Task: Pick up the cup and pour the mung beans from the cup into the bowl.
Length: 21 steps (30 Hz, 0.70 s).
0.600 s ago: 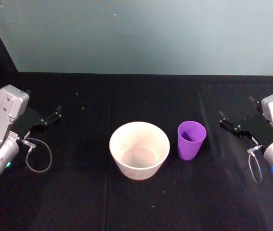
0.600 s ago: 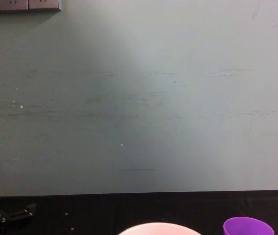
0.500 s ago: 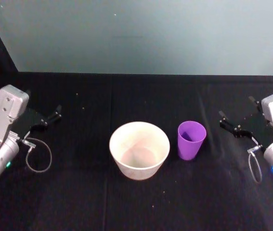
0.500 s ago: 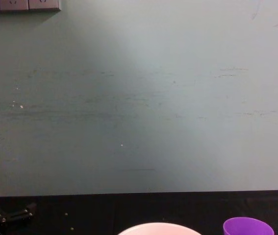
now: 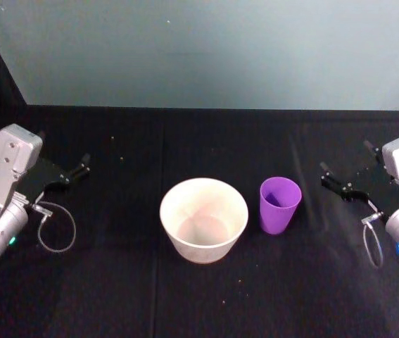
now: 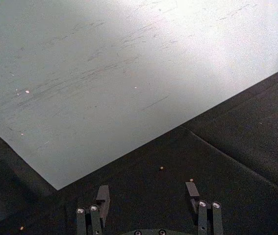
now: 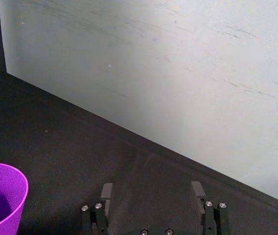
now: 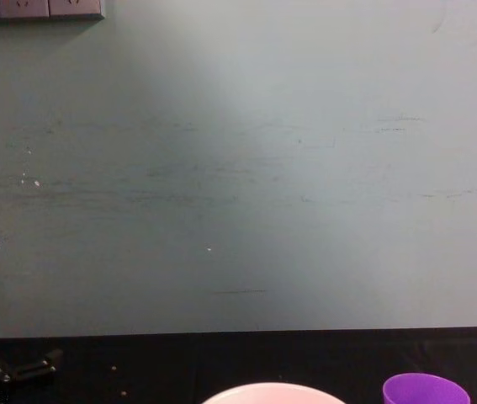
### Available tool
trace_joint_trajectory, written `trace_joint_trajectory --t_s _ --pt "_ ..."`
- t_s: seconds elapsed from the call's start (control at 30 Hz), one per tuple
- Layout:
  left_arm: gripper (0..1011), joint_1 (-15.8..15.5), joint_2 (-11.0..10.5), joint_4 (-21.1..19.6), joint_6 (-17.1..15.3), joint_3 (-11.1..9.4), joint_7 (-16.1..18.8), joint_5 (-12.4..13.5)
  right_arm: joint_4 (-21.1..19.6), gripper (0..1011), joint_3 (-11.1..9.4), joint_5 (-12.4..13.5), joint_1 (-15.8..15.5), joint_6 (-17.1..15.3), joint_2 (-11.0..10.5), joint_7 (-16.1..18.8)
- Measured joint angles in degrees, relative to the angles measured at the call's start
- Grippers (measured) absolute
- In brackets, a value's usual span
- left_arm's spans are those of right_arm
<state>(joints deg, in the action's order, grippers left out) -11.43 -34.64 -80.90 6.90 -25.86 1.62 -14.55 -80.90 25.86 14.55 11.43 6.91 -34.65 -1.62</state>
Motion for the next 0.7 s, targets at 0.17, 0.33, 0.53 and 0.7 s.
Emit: trace_joint_trajectory --t_s 0.17,0.33,0.53,0.7 --pt "1011 0.0 0.0 0.0 0.0 0.0 0.0 0.0 0.0 1000 0.0 0.0 0.0 0.0 0.0 0.0" --pt "1011 0.0 0.0 0.0 0.0 0.0 0.0 0.0 0.0 1000 0.0 0.0 0.0 0.0 0.0 0.0" --pt "1011 0.0 0.0 0.0 0.0 0.0 0.0 0.0 -0.2 1000 -0.1 0.0 -0.1 0.0 0.0 0.1" --pt "1011 0.0 0.0 0.0 0.0 0.0 0.0 0.0 -2.7 1000 -1.9 1.0 -2.7 1.6 -1.8 2.0"
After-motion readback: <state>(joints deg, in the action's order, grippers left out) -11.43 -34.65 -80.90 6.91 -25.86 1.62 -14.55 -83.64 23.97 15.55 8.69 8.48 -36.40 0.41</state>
